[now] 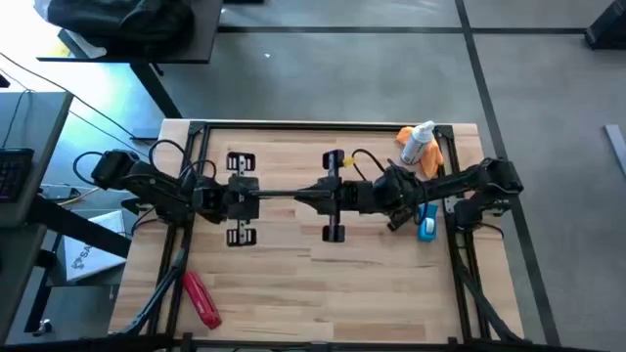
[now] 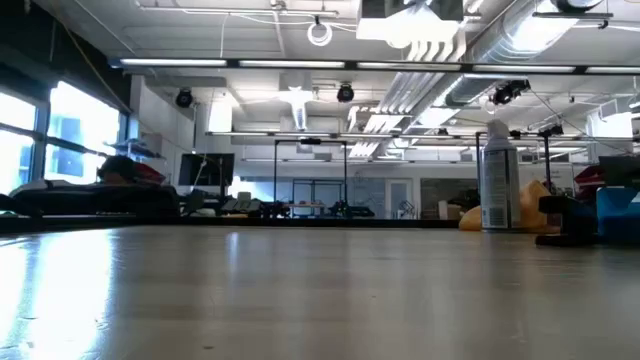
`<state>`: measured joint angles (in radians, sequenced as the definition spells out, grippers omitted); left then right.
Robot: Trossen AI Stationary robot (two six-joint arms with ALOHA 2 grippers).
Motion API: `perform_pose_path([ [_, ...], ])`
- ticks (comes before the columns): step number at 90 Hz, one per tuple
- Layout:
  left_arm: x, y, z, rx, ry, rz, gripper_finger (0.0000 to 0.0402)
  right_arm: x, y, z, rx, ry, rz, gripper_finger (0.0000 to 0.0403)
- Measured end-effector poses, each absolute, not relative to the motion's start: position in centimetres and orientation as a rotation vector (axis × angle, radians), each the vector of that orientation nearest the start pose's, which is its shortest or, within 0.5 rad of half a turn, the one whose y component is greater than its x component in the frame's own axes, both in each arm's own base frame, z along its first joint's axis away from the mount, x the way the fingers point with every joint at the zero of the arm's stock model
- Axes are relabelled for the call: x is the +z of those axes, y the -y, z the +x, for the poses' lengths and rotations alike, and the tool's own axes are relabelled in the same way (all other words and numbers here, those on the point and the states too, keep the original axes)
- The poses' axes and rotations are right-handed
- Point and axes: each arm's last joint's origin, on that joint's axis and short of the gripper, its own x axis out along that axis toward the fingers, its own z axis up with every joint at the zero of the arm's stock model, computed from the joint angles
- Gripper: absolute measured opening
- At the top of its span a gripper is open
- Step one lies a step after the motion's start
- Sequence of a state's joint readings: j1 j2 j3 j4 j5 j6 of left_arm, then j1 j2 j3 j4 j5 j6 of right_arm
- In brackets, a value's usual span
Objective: Apply microfiber cloth
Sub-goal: Spray the cellphone using the spray bottle
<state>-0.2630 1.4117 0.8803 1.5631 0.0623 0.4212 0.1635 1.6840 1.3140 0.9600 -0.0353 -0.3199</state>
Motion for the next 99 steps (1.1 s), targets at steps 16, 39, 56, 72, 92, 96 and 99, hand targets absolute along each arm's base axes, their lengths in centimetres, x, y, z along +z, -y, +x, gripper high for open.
perform_pose_path([
  [16, 37.5, 7.2, 26.0, -0.054, 1.061, 0.256, 0.0014, 38.7, -6.3, 37.5, 0.096, 0.615, -0.272, 0.0002],
  [39, 37.5, 7.5, 26.0, -0.041, 1.022, 0.221, 0.0014, 38.5, -6.3, 37.6, 0.094, 0.589, -0.270, 0.0048],
  [56, 38.4, 7.9, 24.9, -0.068, 0.969, 0.220, 0.0014, 38.7, -6.7, 37.2, 0.046, 0.492, -0.254, 0.0114],
  [72, 39.7, 8.3, 23.2, -0.026, 0.845, 0.257, 0.0013, 38.7, -6.9, 36.3, -0.018, 0.299, -0.264, 0.0163],
  [92, 39.6, 9.2, 20.7, -0.006, 0.508, 0.353, 0.0013, 38.1, -7.2, 33.7, -0.153, -0.043, -0.268, 0.0186],
  [96, 39.4, 9.4, 20.3, -0.014, 0.461, 0.368, 0.0013, 37.7, -7.3, 33.1, -0.182, -0.122, -0.264, 0.0187],
  [99, 39.4, 9.6, 19.9, -0.028, 0.439, 0.360, 0.0013, 37.4, -7.2, 32.6, -0.223, -0.191, -0.269, 0.0187],
])
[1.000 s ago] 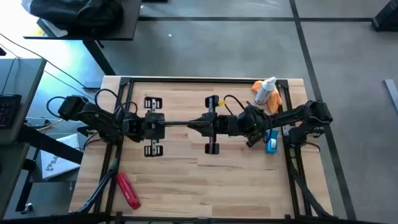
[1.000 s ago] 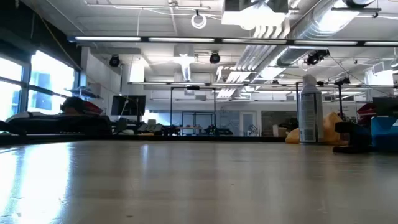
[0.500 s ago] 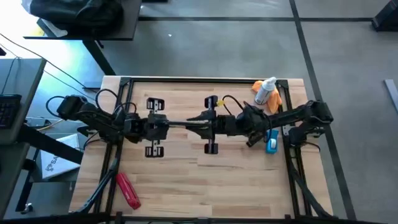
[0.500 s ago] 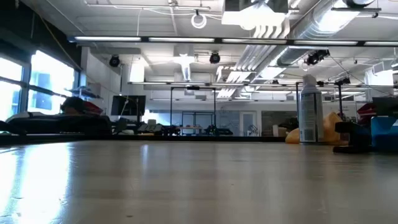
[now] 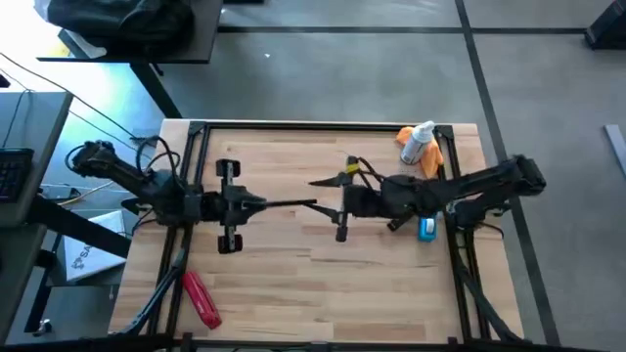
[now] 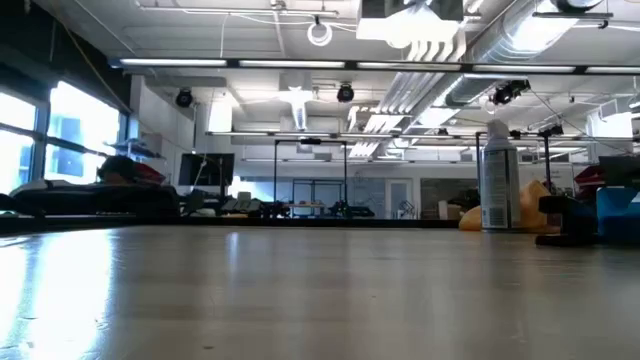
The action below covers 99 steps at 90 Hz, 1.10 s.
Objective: Apply microfiber cloth
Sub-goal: Spray the cellphone using the spray bottle
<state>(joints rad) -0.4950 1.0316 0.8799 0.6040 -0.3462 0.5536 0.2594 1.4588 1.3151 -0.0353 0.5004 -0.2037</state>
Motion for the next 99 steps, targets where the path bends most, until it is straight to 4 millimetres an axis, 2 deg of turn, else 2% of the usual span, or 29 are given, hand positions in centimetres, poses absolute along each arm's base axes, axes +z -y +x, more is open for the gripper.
perform_pose_path([
  [17, 37.9, 10.5, 19.4, 0.023, 0.241, 0.321, 0.0014, 35.6, -6.3, 30.5, -0.409, -0.440, -0.266, 0.0187],
  [29, 34.8, 10.6, 19.6, 0.115, 0.140, 0.267, 0.0014, 35.1, -5.4, 29.0, -0.554, -0.540, -0.276, 0.0187],
  [42, 31.1, 10.2, 20.0, 0.241, 0.101, 0.207, 0.0014, 35.3, -3.1, 27.0, -0.705, -0.606, -0.220, 0.0184],
  [51, 29.1, 10.0, 20.3, 0.266, 0.101, 0.192, 0.0014, 36.1, -0.9, 25.8, -0.698, -0.699, -0.158, 0.0176],
  [65, 26.8, 9.4, 21.2, 0.303, 0.083, 0.170, 0.0015, 37.4, 2.7, 24.1, -0.682, -0.943, -0.140, 0.0168],
  [84, 25.5, 8.8, 22.5, 0.346, 0.034, 0.203, 0.0016, 39.4, 6.7, 21.4, -0.645, -1.288, -0.238, 0.0165],
  [89, 25.6, 8.6, 22.6, 0.357, 0.040, 0.198, 0.0016, 39.6, 7.4, 20.7, -0.606, -1.382, -0.297, 0.0165],
  [99, 25.5, 8.5, 22.7, 0.362, 0.035, 0.202, 0.0016, 39.4, 8.6, 20.0, -0.510, -1.463, -0.408, 0.0165],
])
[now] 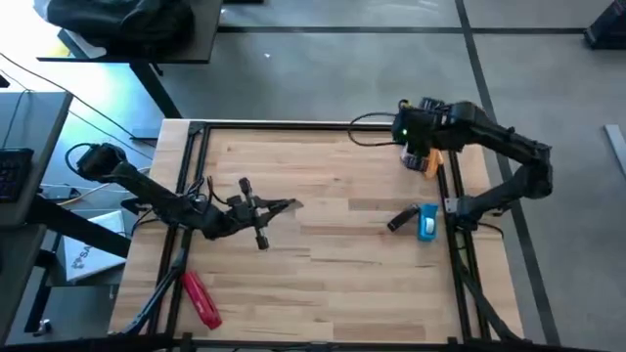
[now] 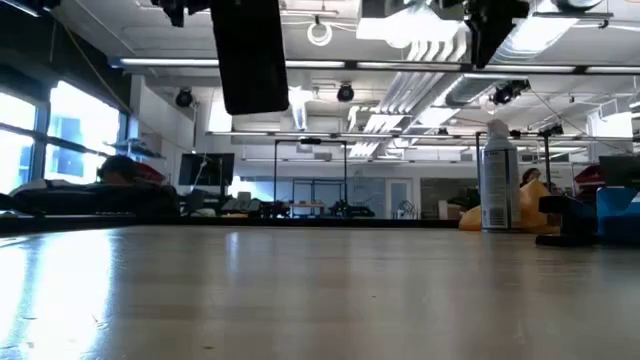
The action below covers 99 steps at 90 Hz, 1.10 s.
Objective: Apply microfiber cloth
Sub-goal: Spray the cellphone using the spray bottle
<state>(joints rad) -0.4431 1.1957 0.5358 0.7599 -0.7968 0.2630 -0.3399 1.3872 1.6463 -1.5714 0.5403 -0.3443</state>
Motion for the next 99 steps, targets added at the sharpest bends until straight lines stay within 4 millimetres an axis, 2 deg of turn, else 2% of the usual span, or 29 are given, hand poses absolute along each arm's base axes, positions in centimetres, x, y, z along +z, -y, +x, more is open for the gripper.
perform_pose_path([
  [15, 25.5, 8.5, 22.7, 0.360, 0.035, 0.208, 0.0016, 38.8, 10.4, 19.1, -0.289, -1.622, -0.635, 0.0165],
  [26, 25.5, 8.5, 22.7, 0.361, 0.029, 0.216, 0.0016, 38.0, 12.1, 18.5, -0.246, -1.707, -0.652, 0.0165],
  [41, 25.4, 8.0, 22.8, 0.377, 0.021, 0.227, 0.0016, 35.9, 14.0, 17.4, -0.150, -1.828, -0.642, 0.0165],
  [51, 25.4, 7.3, 23.1, 0.381, 0.022, 0.224, 0.0016, 34.6, 15.2, 17.1, -0.096, -1.856, -0.677, 0.0165],
  [61, 25.3, 6.7, 23.4, 0.367, 0.019, 0.206, 0.0016, 33.7, 16.4, 17.4, -0.125, -1.847, -0.751, 0.0165],
  [85, 25.2, 6.0, 23.7, 0.326, 0.021, 0.178, 0.0016, 31.5, 17.3, 17.5, -0.045, -1.905, -0.741, 0.0165],
  [99, 25.2, 6.1, 23.7, 0.317, 0.022, 0.167, 0.0016, 31.2, 17.2, 17.7, -0.049, -1.906, -0.734, 0.0165],
])
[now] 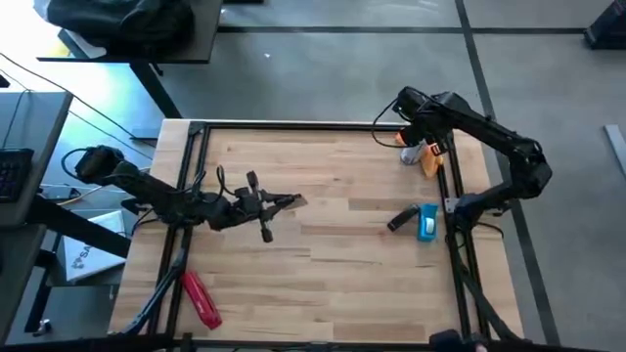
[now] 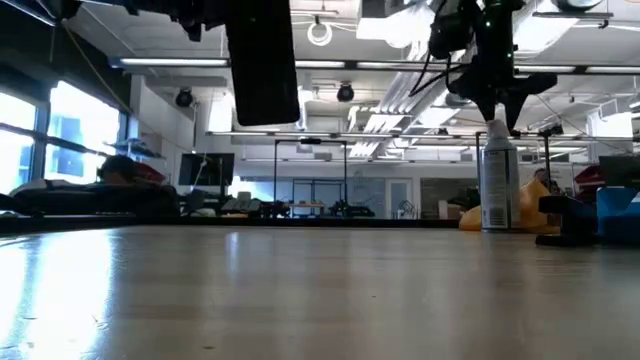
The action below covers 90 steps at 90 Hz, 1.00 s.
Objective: Apply microfiber cloth
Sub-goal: Spray the cellphone using the spray bottle
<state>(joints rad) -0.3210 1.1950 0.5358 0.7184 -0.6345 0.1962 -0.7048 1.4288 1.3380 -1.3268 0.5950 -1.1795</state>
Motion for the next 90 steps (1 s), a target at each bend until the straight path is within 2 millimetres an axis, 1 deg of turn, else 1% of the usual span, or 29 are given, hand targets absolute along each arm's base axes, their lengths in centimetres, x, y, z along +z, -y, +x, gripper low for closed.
perform_pose_path([
  [14, 25.02, 6.10, 23.74, 0.315, 0.009, 0.153, 0.0016, 31.16, 16.81, 17.81, -0.024, -1.912, -0.740, 0.0153],
  [40, 24.95, 6.41, 23.67, 0.300, 0.006, 0.146, 0.0016, 30.88, 16.69, 17.51, 0.007, -1.954, -0.695, 0.0100],
  [51, 25.00, 6.42, 23.67, 0.299, 0.011, 0.146, 0.0016, 30.88, 16.71, 17.49, 0.006, -1.955, -0.696, 0.0084],
  [67, 25.00, 6.42, 23.67, 0.299, 0.011, 0.147, 0.0016, 30.87, 16.64, 17.46, 0.018, -1.956, -0.691, 0.0075],
  [76, 25.00, 6.42, 23.67, 0.299, 0.011, 0.148, 0.0017, 30.91, 16.55, 17.49, 0.036, -1.928, -0.673, 0.0074],
  [90, 25.00, 6.42, 23.67, 0.299, 0.011, 0.148, 0.0017, 30.90, 16.37, 17.59, 0.003, -1.917, -0.642, 0.0073],
])
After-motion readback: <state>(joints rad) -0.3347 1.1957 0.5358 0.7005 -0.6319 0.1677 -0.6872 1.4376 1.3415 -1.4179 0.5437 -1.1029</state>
